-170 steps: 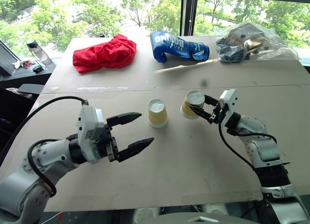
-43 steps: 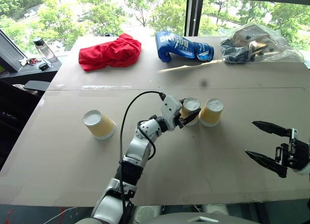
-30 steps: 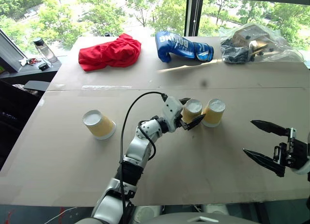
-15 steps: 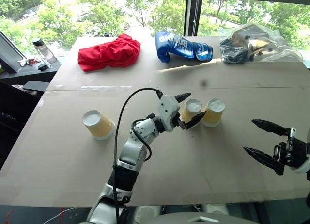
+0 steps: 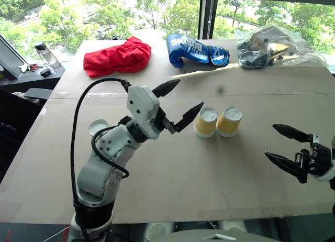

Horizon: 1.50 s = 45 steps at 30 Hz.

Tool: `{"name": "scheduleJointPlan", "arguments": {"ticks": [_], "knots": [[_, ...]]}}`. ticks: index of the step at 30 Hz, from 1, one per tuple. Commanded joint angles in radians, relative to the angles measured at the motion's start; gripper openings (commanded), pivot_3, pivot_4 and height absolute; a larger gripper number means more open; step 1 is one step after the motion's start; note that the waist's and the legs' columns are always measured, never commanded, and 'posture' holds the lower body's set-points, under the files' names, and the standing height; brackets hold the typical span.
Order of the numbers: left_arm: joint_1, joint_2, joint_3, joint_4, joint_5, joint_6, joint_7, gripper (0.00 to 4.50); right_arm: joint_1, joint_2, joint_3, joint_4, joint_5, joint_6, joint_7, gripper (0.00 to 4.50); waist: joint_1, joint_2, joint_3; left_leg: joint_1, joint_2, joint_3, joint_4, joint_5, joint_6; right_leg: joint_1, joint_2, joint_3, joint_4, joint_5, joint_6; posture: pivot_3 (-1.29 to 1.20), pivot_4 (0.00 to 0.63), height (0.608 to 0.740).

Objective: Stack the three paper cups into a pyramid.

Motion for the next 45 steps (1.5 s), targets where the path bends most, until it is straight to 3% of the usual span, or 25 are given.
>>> {"name": "scheduleJointPlan", "arguments": {"ticks": [1,8,13,17,25,45], "knots": [[0.144,-0.042,0.01,-0.173,0.096,-0.002,0.152,4.46,-0.039,-0.021,0.017,0.006,0.019,0.018,0.04,4.5,0.0,0.0,0.0,0.0,0.0,0.0,0.0,0.0,0.0,0.0,0.0,0.0,0.0,0.0,0.0,0.0,0.15,0.737],[0.563,-0.2,0.071,-0.287,0.355,-0.089,0.421,4.46,-0.17,-0.045,0.101,0.036,0.016,0.055,0.115,4.5,0.004,-0.002,0.001,0.001,0.0,0.0,0.0,0.0,0.0,0.0,-0.001,0.0,0.0,-0.002,-0.004,0.0,0.15,0.737],[0.662,-0.26,0.117,-0.234,0.364,-0.158,0.447,4.46,-0.213,-0.034,0.125,0.058,0.008,0.055,0.134,4.5,0.014,-0.004,0.002,0.0,0.0,-0.001,0.0,0.0,0.0,0.0,-0.001,-0.003,0.0,-0.003,-0.004,0.0,0.15,0.737],[0.633,-0.28,0.206,-0.148,0.306,-0.182,0.435,4.46,-0.218,-0.028,0.133,0.087,-0.006,0.036,0.164,4.5,0.007,-0.005,0.002,-0.001,-0.001,-0.001,0.0,0.0,0.0,0.0,-0.001,-0.003,-0.001,-0.003,-0.004,0.0,0.15,0.737],[0.515,-0.223,0.325,0.024,0.253,-0.223,0.402,4.46,-0.202,-0.018,0.124,0.063,-0.002,0.031,0.172,4.5,0.005,-0.005,0.002,-0.001,0.0,-0.001,0.0,0.0,0.0,0.0,0.0,-0.003,-0.001,-0.002,-0.004,0.0,0.15,0.737],[0.371,-0.178,0.306,0.231,0.225,-0.276,0.333,4.46,-0.161,0.006,0.13,-0.039,0.003,0.029,0.122,4.5,0.006,-0.005,0.002,-0.001,0.0,-0.001,0.0,0.0,0.0,0.0,-0.003,-0.003,-0.002,-0.002,-0.003,0.0,0.15,0.737]]}}
